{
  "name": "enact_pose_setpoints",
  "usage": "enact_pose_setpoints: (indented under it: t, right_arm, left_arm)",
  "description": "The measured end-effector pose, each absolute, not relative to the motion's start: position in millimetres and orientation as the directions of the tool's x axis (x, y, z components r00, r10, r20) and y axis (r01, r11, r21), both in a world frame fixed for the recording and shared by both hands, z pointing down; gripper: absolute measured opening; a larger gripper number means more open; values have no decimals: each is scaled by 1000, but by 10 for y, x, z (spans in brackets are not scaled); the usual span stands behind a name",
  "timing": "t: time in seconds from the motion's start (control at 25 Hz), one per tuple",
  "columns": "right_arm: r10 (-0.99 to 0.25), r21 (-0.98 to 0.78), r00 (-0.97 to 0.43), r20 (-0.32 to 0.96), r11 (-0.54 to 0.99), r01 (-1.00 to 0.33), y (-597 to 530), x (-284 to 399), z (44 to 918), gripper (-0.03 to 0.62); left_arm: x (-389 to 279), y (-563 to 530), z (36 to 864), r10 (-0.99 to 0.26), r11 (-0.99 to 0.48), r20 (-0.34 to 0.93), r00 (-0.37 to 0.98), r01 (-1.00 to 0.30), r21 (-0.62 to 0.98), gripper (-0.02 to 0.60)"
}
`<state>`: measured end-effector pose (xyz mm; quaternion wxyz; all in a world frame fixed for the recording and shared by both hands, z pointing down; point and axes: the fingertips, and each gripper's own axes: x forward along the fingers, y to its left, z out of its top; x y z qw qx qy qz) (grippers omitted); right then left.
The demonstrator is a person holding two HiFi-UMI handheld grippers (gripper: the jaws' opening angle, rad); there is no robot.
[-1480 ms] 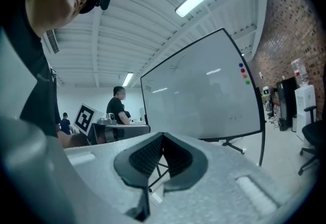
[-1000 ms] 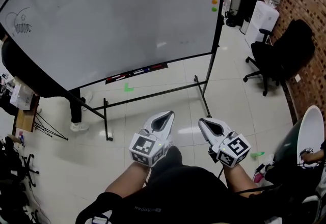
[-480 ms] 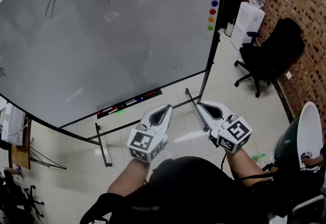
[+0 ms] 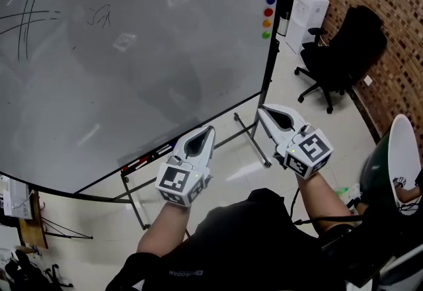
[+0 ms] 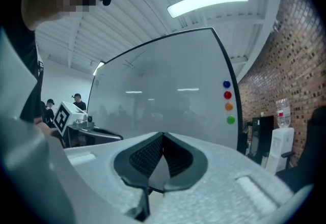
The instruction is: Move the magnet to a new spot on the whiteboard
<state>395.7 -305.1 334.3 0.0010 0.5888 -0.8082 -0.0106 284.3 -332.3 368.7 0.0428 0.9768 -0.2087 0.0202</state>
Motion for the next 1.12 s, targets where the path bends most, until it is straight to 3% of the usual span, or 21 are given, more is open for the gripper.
enact_pose_setpoints:
  t: [0.32,0.8,1.12]
  right_arm:
    - [-968,171,-244,-63,230,-958,-3614,4603,2827,0]
    - [-964,265,-213,-160,166,-950,-4332,5466,2059,58]
    - [-983,371,-126,-134,68,-926,-4828,5782,1889,104]
  left_arm:
    - [3142,-3582,3462,-420,-903,16,908,-419,89,15]
    - [3589,-3848,3443,-532,-845,16,847,-532,52,15]
    - [3633,-3938,3488,-611,-789,27,791,-611,54,15]
